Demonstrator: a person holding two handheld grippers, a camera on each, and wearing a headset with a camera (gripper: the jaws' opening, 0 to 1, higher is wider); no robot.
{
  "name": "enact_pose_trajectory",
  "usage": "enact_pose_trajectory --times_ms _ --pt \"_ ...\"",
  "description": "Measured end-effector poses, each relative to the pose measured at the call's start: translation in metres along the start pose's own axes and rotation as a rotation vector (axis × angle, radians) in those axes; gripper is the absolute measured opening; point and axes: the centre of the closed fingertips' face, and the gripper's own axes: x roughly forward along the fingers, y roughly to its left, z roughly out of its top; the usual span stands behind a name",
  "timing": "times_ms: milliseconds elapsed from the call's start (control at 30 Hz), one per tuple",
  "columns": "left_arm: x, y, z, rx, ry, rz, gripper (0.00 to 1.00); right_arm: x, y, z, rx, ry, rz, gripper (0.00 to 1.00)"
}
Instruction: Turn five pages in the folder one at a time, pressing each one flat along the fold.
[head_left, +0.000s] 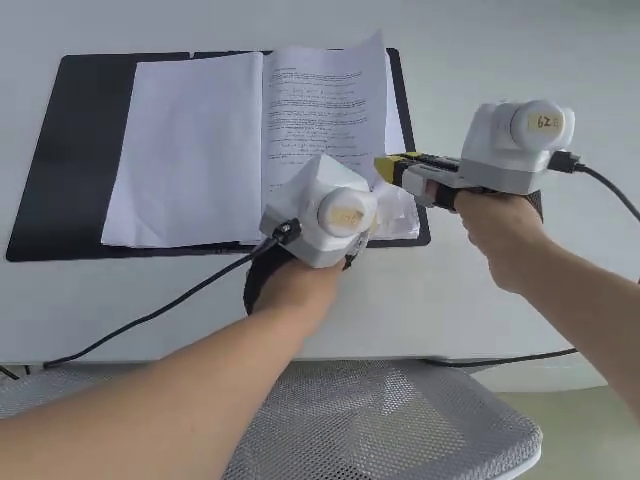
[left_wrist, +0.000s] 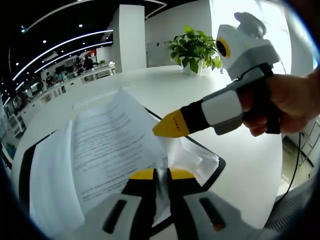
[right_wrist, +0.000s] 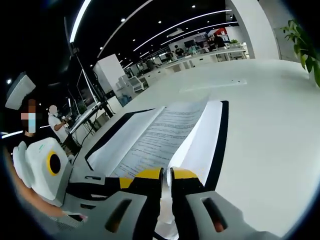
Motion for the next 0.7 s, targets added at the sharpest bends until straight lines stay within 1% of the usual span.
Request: enact_pose_trajectory --times_ms 100,167,233,367,433,467,533,567,600,633,667,700 --pt "0.0 0.0 0.0 0.002 0.0 -0.001 0.07 0.001 0.001 0.0 -0.008 0.004 -0.001 0.02" --pt "0.0 0.0 0.0 0.0 0.001 -0.001 0.07 0.001 0.002 0.0 0.008 0.004 0.003 0.02" --pt "0.0 0.0 0.0 -0.003 0.0 -0.003 0.07 0.002 0.001 0.0 0.002 0.005 -0.002 0.01" --pt "-0.001 0.0 0.001 -0.015 -0.003 -0.009 0.08 0.001 0.0 0.0 0.031 0.001 -0.012 0.0" --pt "-0.001 -0.001 0.001 -0.019 -0.004 -0.019 0.1 0.0 -0.003 -0.001 0.023 0.002 -0.036 0.0" --pt "-0.001 -0.003 0.001 -0.022 -0.005 -0.027 0.11 -0.001 -0.002 0.0 0.044 -0.009 -0.025 0.0" --pt "-0.002 -0.005 0.002 -0.026 -0.011 -0.042 0.14 -0.004 -0.006 -0.001 0.037 -0.011 -0.05 0.0" --pt "-0.002 -0.006 0.002 -0.028 -0.012 -0.049 0.16 -0.004 -0.005 -0.001 0.045 -0.015 -0.045 0.0" --pt "-0.002 -0.008 0.002 -0.025 -0.014 -0.055 0.18 -0.005 -0.005 -0.001 0.073 -0.025 -0.04 0.0" --pt "-0.003 -0.009 0.003 -0.036 -0.016 -0.064 0.19 -0.006 -0.007 -0.001 0.068 -0.024 -0.052 0.0" --pt "-0.003 -0.009 0.003 -0.031 -0.015 -0.063 0.2 -0.007 -0.008 -0.001 0.069 -0.027 -0.053 0.0" --pt "-0.004 -0.01 0.002 -0.028 -0.011 -0.068 0.21 -0.007 -0.007 -0.001 0.086 -0.035 -0.046 0.0"
